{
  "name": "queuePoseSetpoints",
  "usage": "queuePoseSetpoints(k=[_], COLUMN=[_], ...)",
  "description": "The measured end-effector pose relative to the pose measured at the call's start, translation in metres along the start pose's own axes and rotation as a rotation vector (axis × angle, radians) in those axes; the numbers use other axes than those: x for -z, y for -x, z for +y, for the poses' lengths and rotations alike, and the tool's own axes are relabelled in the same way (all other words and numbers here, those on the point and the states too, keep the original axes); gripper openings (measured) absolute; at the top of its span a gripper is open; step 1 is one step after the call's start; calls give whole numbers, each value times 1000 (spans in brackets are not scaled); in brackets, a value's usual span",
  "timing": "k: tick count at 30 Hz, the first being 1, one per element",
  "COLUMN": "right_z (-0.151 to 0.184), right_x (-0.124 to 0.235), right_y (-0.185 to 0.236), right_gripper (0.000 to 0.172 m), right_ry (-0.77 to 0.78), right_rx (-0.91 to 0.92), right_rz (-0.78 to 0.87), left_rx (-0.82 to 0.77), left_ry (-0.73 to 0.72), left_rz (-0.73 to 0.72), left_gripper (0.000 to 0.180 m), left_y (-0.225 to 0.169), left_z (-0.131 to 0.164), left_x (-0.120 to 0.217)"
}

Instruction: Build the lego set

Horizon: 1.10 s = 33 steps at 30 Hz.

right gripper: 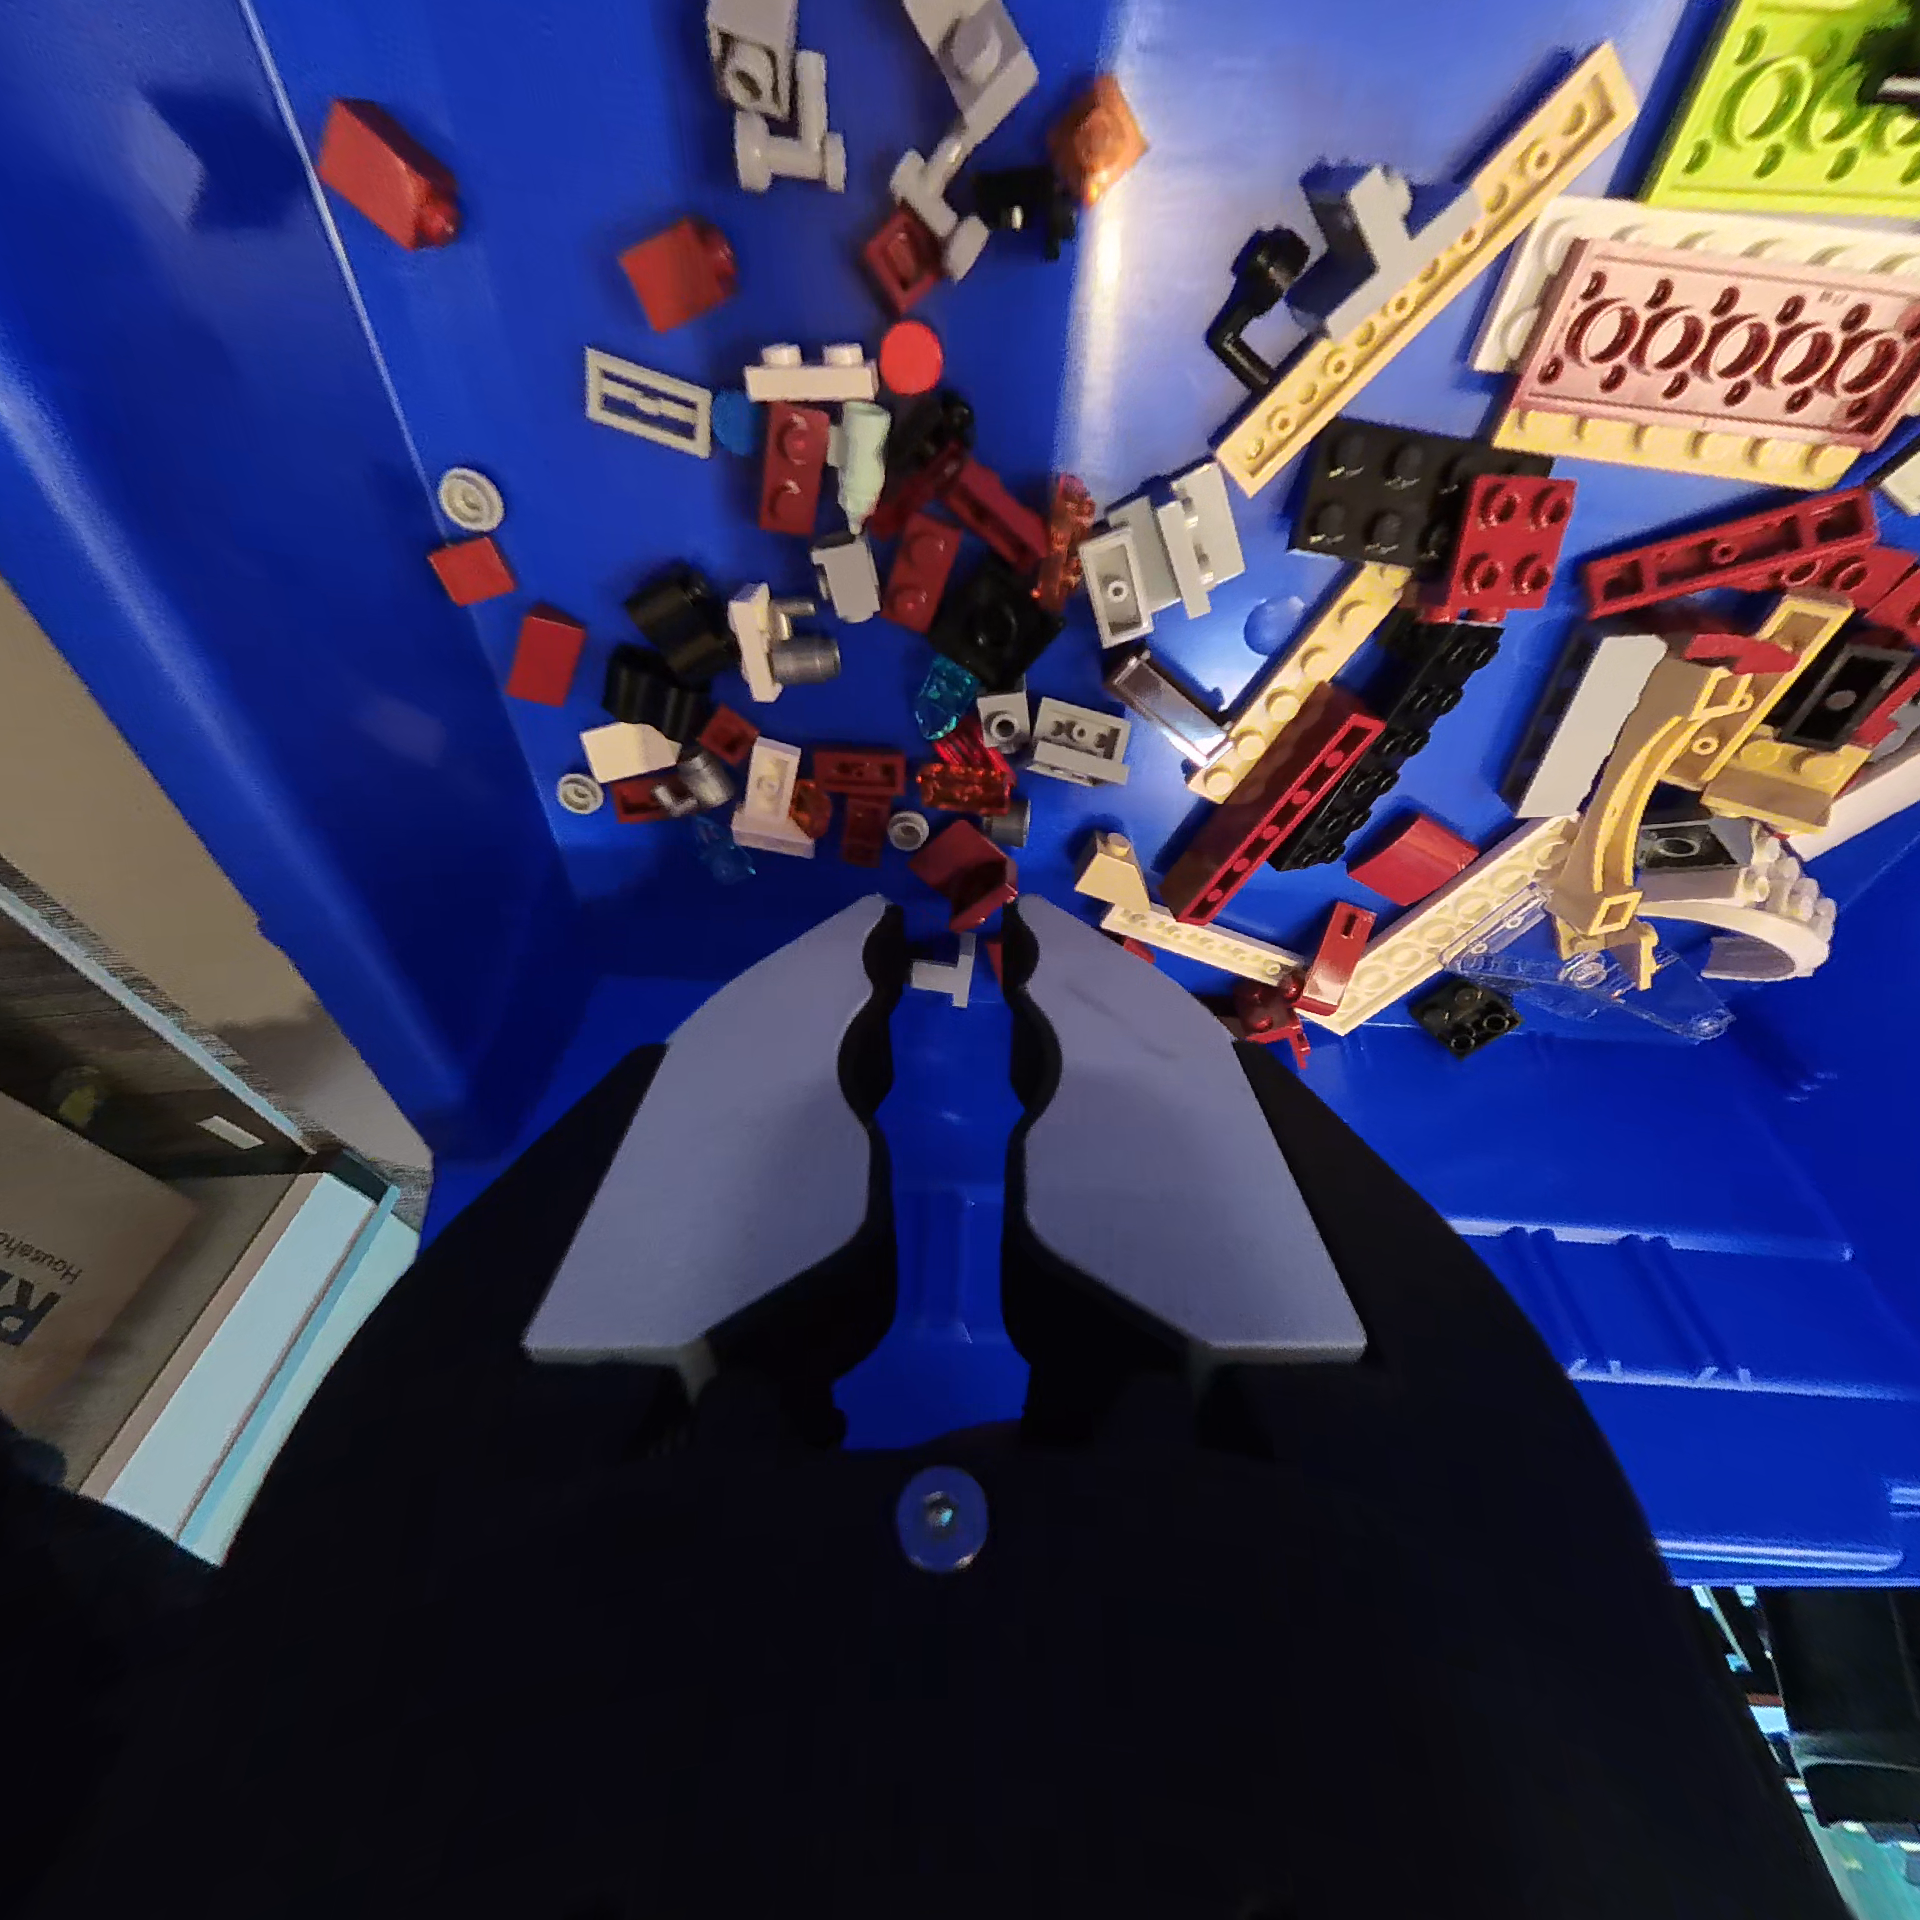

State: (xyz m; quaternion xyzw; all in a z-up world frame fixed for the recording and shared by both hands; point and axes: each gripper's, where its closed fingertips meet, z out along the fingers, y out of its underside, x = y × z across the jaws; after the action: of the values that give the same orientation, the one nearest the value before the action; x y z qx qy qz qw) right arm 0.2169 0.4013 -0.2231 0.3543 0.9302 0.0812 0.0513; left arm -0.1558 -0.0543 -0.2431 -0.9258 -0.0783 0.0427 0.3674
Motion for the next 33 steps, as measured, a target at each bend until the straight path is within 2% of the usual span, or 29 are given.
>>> queuePoseSetpoints(k=[26,33], right_z=[-7,-2], right_x=[-2,-4], right_y=[5,-4], right_gripper=[20,18], right_ry=[-10,14], right_rx=[12,-60], right_rz=[63,115], left_rx=[-1,-2], left_ry=[-2,-2], left_rz=[-21,-23], left_gripper=[36,36], left_y=[2,2], left_z=[0,0], left_x=[0,0])
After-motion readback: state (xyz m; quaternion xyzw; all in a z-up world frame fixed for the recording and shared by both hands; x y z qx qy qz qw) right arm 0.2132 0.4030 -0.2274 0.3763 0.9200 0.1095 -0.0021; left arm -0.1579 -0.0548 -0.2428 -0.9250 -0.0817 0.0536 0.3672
